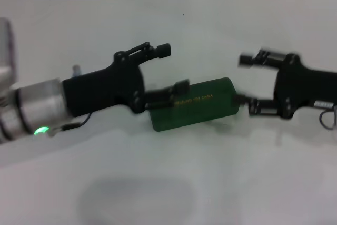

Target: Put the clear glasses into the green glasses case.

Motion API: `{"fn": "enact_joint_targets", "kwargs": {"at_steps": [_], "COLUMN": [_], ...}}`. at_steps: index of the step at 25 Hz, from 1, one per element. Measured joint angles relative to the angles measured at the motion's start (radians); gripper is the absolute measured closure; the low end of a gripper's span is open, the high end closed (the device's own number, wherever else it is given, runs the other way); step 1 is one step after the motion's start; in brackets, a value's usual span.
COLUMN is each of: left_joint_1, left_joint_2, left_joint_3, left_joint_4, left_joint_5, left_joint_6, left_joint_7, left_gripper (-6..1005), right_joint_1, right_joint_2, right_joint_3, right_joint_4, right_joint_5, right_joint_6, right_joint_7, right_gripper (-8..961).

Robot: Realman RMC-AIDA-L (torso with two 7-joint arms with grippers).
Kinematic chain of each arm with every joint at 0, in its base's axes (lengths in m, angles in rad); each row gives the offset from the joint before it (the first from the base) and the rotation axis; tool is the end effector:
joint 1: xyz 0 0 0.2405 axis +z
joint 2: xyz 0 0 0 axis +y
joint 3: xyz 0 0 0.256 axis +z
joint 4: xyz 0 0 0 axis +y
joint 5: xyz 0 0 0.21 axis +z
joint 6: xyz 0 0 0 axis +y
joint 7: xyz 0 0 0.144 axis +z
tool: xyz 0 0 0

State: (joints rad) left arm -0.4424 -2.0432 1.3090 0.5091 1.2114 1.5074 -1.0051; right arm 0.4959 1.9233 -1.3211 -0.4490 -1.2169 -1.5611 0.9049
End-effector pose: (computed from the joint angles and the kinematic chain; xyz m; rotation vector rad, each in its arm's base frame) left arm -0.2255 0.3067 -0.0328 -2.6414 -0.2672 -1.1094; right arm 0.2422 0.3196 0.0027 -2.6885 0.0660 0.9819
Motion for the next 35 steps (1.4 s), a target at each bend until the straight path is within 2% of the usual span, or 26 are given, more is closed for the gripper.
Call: {"fn": "enact_joint_targets", "kwargs": {"at_steps": [3, 5, 12, 35], "left_joint_1": [0.042, 0.063, 0.114, 0.123], "left_joint_2": [0.018, 0.022, 0.011, -0.005], "left_joint_3": [0.0, -0.006, -0.038, -0.075], "left_joint_4": [0.015, 0.015, 0.013, 0.005], "left_joint_5": [0.006, 0.004, 0.004, 0.002], "left_joint_6": [0.1, 0.129, 0.155, 0.155], "left_joint_7": [0.077, 0.113, 0.178, 0.203], "left_gripper": [111, 111, 111, 111], "right_joint_1": [0.012, 0.013, 0.036, 0.037], "right_joint_2": [0.003, 0.01, 0.035, 0.046], "right_joint_3": [0.007, 0.007, 0.007, 0.008], "right_joint_4": [-0.001, -0.004, -0.023, -0.042], "right_joint_5": [-0.05, -0.062, -0.104, -0.106], "right_joint_6": [-0.03, -0.024, -0.01, 0.022], "right_joint_7": [0.005, 0.002, -0.004, -0.004], "right_gripper": [183, 183, 183, 183]}}
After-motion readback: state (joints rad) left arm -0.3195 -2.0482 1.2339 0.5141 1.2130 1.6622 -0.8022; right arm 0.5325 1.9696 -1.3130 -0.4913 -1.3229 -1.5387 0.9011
